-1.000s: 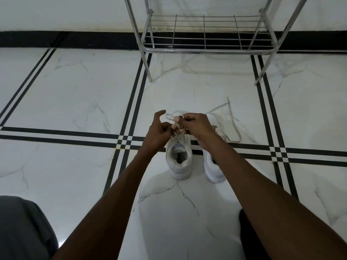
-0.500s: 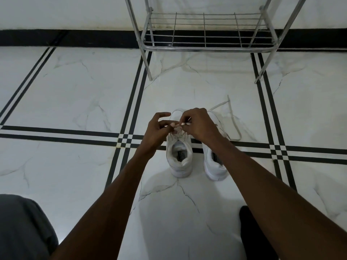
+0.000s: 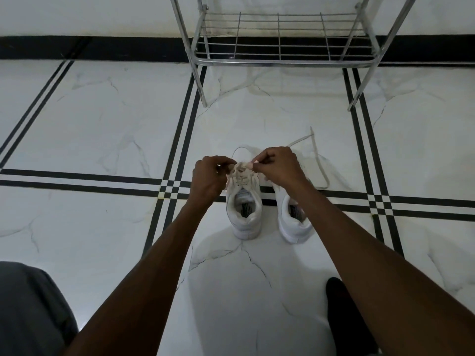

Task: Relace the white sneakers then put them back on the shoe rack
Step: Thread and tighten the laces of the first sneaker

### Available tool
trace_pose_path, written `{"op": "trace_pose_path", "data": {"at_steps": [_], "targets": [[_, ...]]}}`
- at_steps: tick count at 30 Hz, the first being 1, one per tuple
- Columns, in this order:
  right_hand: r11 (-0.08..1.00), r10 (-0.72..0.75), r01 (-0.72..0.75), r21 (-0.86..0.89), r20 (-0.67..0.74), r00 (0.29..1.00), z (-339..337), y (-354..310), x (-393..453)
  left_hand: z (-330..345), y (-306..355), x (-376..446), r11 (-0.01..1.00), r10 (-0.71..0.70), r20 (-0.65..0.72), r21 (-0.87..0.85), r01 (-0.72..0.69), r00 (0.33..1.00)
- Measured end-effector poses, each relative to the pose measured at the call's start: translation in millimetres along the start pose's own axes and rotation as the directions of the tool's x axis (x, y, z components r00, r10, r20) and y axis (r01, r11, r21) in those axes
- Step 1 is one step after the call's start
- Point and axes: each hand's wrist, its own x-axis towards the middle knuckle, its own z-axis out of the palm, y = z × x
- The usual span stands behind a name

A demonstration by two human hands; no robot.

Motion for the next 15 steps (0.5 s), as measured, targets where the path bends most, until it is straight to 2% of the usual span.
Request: {"op": "trace_pose_path", "data": {"at_steps": [2,5,10,15], "targets": [[0.992,0.112,-0.115,-0.055,-0.05,0.992,-10,10,3,-7,-5,-5,0.994,-0.011,-0.03,0.104,0.014,0.999],[0.939,0.229,-0.255,-0.23,-0.135,0.964,-25,19,3,-18,-15,-17,0.952,-0.035,-0.062,0.303,0.052,0.997],[0.892,0.182,-0.247,-0.378,-0.199,0.963,-15,26,-1,-16,-18,-33,0.85,-0.034,-0.03,0.524,0.045,0.999],[0.878,0.131,-0.219,-0.426,-0.226,0.965,-13,29,-4,-15,-21,-37,0.842,-0.03,-0.033,0.537,0.043,0.999]]}}
